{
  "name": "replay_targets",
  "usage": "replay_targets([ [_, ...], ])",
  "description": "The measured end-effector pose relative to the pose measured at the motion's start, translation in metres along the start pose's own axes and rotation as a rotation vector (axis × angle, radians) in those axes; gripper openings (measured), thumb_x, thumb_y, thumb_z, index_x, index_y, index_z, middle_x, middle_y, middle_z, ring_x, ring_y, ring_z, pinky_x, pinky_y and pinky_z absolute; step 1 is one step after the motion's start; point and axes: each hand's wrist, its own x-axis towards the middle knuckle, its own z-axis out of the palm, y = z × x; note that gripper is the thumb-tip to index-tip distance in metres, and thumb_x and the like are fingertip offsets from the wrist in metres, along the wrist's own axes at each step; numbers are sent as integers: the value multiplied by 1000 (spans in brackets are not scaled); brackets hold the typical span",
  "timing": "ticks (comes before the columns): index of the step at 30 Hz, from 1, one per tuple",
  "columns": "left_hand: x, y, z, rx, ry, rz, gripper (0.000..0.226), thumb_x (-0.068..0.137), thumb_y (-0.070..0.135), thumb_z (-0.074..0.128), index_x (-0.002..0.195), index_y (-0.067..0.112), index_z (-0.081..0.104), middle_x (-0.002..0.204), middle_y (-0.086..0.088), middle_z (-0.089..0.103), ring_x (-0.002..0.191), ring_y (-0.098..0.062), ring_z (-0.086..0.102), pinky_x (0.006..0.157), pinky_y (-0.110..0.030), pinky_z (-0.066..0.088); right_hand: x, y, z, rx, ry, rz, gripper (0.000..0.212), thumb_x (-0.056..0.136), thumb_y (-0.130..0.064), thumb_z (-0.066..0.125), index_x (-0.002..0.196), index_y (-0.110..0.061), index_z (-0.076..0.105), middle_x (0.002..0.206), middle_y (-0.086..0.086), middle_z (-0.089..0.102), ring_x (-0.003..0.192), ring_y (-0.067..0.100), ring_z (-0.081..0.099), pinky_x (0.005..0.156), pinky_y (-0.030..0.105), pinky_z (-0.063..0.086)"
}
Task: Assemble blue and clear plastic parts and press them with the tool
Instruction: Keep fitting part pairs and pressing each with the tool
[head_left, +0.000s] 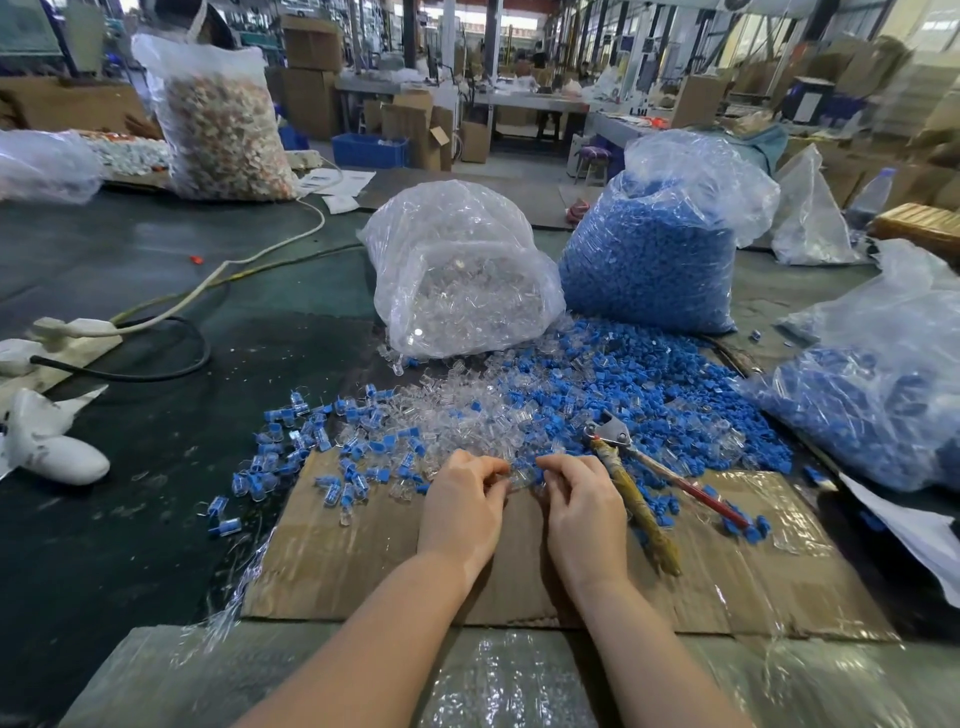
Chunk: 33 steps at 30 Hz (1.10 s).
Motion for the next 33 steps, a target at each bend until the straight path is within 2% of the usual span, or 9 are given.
replay_targets([
  [5, 0, -2, 5, 83, -19, 10, 24, 86, 24, 64, 110, 21, 66, 93, 7, 48, 86, -8, 49, 80, -18, 40, -3, 2, 1, 13, 18, -32, 15, 91, -4, 54, 99, -5, 67, 95, 3, 63, 80, 9, 49, 73, 2, 31],
  [11, -7, -4, 1, -46, 48, 48, 17, 84, 14, 66, 100, 21, 68, 93, 7, 60, 83, -3, 56, 81, -14, 44, -7, 2, 2, 20, 29, -63, 11, 90, -7, 59, 96, -8, 68, 91, 1, 66, 81, 10, 54, 74, 12, 35],
  [13, -8, -5, -2, -61, 39, 67, 23, 86, 11, 63, 106, 23, 65, 91, 10, 58, 81, 1, 54, 81, -14, 45, -8, 1, 2, 15, 10, -66, 13, 90, -8, 58, 98, -9, 68, 93, 0, 66, 85, 14, 58, 76, 16, 38],
  [15, -9, -6, -2, -17, 13, 101, 34, 89, 10, 59, 119, 25, 59, 91, 9, 53, 81, -2, 51, 79, -14, 43, -9, 1, 2, 0, -5, -77, 14, 90, -8, 57, 99, -10, 68, 94, 0, 66, 87, 16, 59, 78, 20, 40],
  [17, -9, -5, -2, 15, -11, 120, 36, 90, 12, 56, 123, 27, 58, 93, 8, 50, 82, -4, 50, 78, -13, 40, -10, 1, 1, -8, -10, -84, 14, 90, -8, 57, 99, -10, 67, 93, 0, 65, 87, 16, 59, 79, 24, 43],
  [21, -10, -5, -2, -67, 0, 100, 29, 83, 11, 66, 109, 24, 63, 91, 8, 59, 83, -2, 55, 79, -13, 45, -11, 1, 1, -8, -18, -83, 13, 90, -9, 57, 99, -11, 67, 93, -1, 65, 86, 16, 59, 77, 24, 43],
  [24, -10, -5, -2, -181, 4, 41, 23, 77, 12, 73, 97, 20, 63, 81, 10, 62, 76, 2, 57, 72, -9, 47, -11, 1, 0, -20, -37, -82, 13, 91, -10, 56, 98, -11, 67, 93, -2, 64, 87, 16, 58, 78, 26, 44],
  [29, -12, -8, -2, -170, 24, 20, 17, 80, 11, 71, 88, 24, 64, 75, 15, 63, 72, 5, 58, 68, -5, 45, -11, 1, 1, -21, -42, -84, 12, 91, -11, 57, 97, -11, 67, 92, -2, 64, 86, 15, 58, 78, 25, 44],
  [33, -11, -9, -3, -153, 53, 17, 28, 81, 12, 69, 103, 27, 64, 84, 15, 61, 77, 1, 58, 75, -12, 49, -12, 0, -1, 9, -40, -96, 11, 90, -9, 58, 95, -10, 67, 91, -3, 64, 85, 13, 57, 75, 18, 40],
])
